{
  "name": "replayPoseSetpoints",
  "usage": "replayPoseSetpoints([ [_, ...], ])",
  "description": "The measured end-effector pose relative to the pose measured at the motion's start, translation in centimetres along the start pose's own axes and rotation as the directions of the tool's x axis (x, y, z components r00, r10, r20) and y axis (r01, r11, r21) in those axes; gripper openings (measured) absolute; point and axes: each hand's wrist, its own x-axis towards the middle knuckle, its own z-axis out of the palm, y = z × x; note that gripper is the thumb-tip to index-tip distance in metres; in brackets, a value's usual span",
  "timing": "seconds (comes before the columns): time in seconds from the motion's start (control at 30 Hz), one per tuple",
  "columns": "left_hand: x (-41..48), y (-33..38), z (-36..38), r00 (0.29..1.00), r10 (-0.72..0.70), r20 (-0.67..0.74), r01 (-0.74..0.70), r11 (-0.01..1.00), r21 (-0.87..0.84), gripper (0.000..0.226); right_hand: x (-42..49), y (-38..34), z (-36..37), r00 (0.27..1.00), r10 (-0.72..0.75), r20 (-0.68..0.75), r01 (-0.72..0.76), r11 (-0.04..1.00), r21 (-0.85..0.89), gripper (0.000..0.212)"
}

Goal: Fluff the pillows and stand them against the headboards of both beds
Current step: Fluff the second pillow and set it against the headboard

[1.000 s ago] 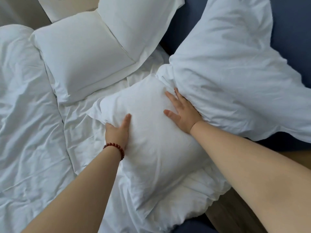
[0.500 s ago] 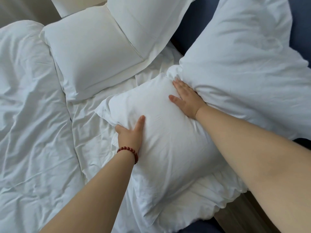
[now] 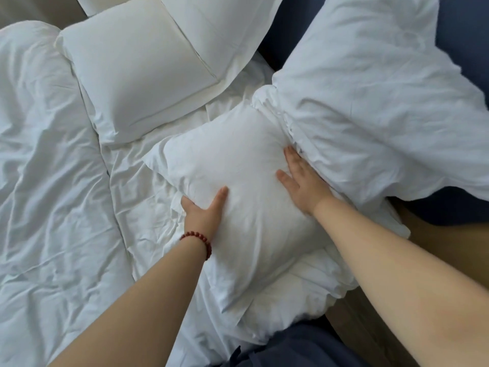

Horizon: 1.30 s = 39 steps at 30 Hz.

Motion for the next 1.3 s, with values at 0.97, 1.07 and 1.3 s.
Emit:
replayPoseSetpoints([
  [0.97,-5.6,-5.7,-0.3,0.996,0.011,0.088,-0.011,1.000,0.001,0.126,-7.2,-4.7,2.7,0.905,0.398,-0.153,-0.389,0.917,0.086,0.096],
  [1.07,-4.3,-3.3,-0.6,0.999,0.018,0.045,-0.015,0.997,-0.080,0.127,-4.6,-7.9,1.4,0.943,0.289,-0.163,-0.285,0.957,0.049,0.094],
  [1.3,0.0,1.7,-0.6,0.991,-0.104,-0.085,0.093,0.987,-0.129,0.132,6.6,-10.0,-1.5,0.944,0.309,-0.112,-0.315,0.949,-0.035,0.094],
])
